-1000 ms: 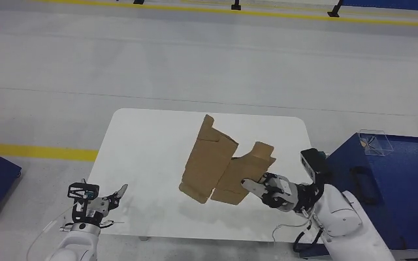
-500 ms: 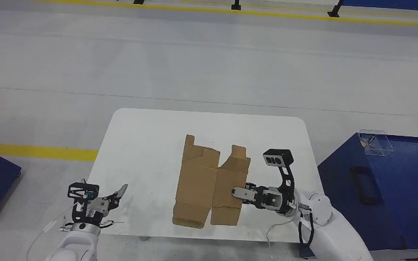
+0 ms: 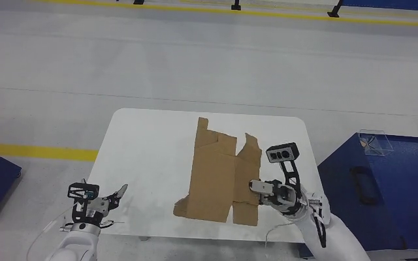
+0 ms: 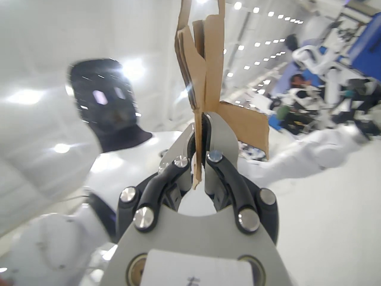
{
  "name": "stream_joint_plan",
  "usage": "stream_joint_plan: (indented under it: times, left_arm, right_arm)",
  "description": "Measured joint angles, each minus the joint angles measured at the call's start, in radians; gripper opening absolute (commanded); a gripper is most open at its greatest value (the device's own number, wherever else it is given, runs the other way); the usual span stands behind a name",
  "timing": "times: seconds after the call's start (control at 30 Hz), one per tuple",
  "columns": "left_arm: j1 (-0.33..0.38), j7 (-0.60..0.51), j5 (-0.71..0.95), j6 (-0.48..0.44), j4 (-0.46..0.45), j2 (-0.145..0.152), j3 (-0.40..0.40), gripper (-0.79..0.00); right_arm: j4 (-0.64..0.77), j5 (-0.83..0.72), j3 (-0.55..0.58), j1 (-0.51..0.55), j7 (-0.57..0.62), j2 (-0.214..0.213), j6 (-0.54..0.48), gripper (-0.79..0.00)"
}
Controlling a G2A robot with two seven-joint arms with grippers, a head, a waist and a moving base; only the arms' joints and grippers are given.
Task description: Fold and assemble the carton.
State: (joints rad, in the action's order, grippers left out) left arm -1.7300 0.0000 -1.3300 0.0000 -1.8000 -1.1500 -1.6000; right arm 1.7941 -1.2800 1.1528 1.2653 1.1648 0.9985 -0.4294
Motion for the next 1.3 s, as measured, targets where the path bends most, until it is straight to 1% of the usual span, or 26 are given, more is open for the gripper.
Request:
stream_joint_plan:
  times: [0.03,0.07,0.13,0.17,0.23,0.27,0.33,0.37,0.47,0.53,0.57,0.63,0.67,0.73,0.83,0.87,0.93,1.0,1.03,1.13,1.17,1.23,1.27,1.3]
  left_arm:
    - [0.000,0.000,0.000,0.000,0.000,0.000,0.000,0.000]
    - [0.000,0.000,0.000,0.000,0.000,0.000,0.000,0.000]
    - [0.000,0.000,0.000,0.000,0.000,0.000,0.000,0.000]
    - [0.000,0.000,0.000,0.000,0.000,0.000,0.000,0.000]
    - [0.000,0.000,0.000,0.000,0.000,0.000,0.000,0.000]
    - [0.000,0.000,0.000,0.000,0.000,0.000,0.000,0.000]
    - [0.000,0.000,0.000,0.000,0.000,0.000,0.000,0.000]
    - [0.000,0.000,0.000,0.000,0.000,0.000,0.000,0.000]
    - [0.000,0.000,0.000,0.000,0.000,0.000,0.000,0.000]
    - [0.000,0.000,0.000,0.000,0.000,0.000,0.000,0.000]
    - [0.000,0.000,0.000,0.000,0.000,0.000,0.000,0.000]
    - [0.000,0.000,0.000,0.000,0.000,0.000,0.000,0.000]
    - [0.000,0.000,0.000,0.000,0.000,0.000,0.000,0.000]
    - [0.000,0.000,0.000,0.000,0.000,0.000,0.000,0.000]
    - [0.000,0.000,0.000,0.000,0.000,0.000,0.000,0.000]
    - [0.000,0.000,0.000,0.000,0.000,0.000,0.000,0.000]
    - [0.000,0.000,0.000,0.000,0.000,0.000,0.000,0.000]
    - [0.000,0.000,0.000,0.000,0.000,0.000,0.000,0.000]
    - [0.000,0.000,0.000,0.000,0.000,0.000,0.000,0.000]
    - [0.000,0.000,0.000,0.000,0.000,0.000,0.000,0.000]
    - [0.000,0.000,0.000,0.000,0.000,0.000,0.000,0.000]
    - [0.000,0.000,0.000,0.000,0.000,0.000,0.000,0.000]
    - [0.000,0.000,0.000,0.000,0.000,0.000,0.000,0.000]
    - [0.000,0.000,0.000,0.000,0.000,0.000,0.000,0.000]
  right_arm:
    - [-0.004,-0.094,0.000,0.004,0.026,0.003,0.056,-0.785]
    - [-0.015,-0.211,-0.001,0.010,0.053,0.006,0.134,-0.785]
    - [-0.035,-0.359,-0.020,0.019,0.061,0.013,0.259,-0.785]
    - [-0.053,-0.441,-0.040,0.021,0.047,0.017,0.350,-0.785]
    - [-0.082,-0.539,-0.071,0.018,0.012,0.025,0.473,-0.785]
    - [-0.101,-0.601,-0.098,0.018,-0.019,0.031,0.554,-0.785]
    - [-0.128,-0.698,-0.140,0.017,-0.072,0.041,0.684,-0.785]
    - [-0.145,-0.759,-0.169,0.013,-0.117,0.047,0.776,-0.785]
    - [-0.187,-0.869,-0.233,0.003,-0.227,0.059,0.977,-0.785]
    - [-0.214,-0.945,-0.271,0.000,-0.299,0.067,1.087,-0.785]
    - [-0.233,-1.011,-0.296,-0.003,-0.354,0.072,1.159,-0.785]
    - [-0.266,-1.129,-0.331,-0.010,-0.450,0.079,1.251,-0.785]
    - [-0.286,-1.218,-0.355,-0.018,-0.526,0.082,1.300,-0.785]
    - [-0.309,-1.378,-0.394,-0.039,-0.670,0.086,1.356,-0.785]
    - [-0.319,-1.554,-0.413,-0.069,-0.835,0.086,1.357,-0.785]
    - [-0.317,-1.587,-0.410,-0.074,-0.864,0.086,1.350,-0.785]
    - [-0.309,-1.615,-0.389,-0.081,-0.892,0.085,1.339,-0.785]
    - [-0.287,-1.560,-0.337,-0.085,-0.857,0.083,1.308,-0.785]
    - [-0.272,-1.504,-0.307,-0.085,-0.820,0.083,1.280,-0.785]
    - [-0.200,-1.203,-0.218,-0.047,-0.613,0.086,1.140,-0.785]
    - [-0.179,-1.073,-0.191,-0.030,-0.527,0.087,1.078,-0.785]
    - [-0.158,-0.890,-0.146,-0.015,-0.413,0.085,0.967,-0.785]
    - [-0.146,-0.772,-0.117,-0.006,-0.345,0.083,0.885,-0.785]
    - [-0.138,-0.694,-0.096,0.002,-0.299,0.081,0.825,-0.785]
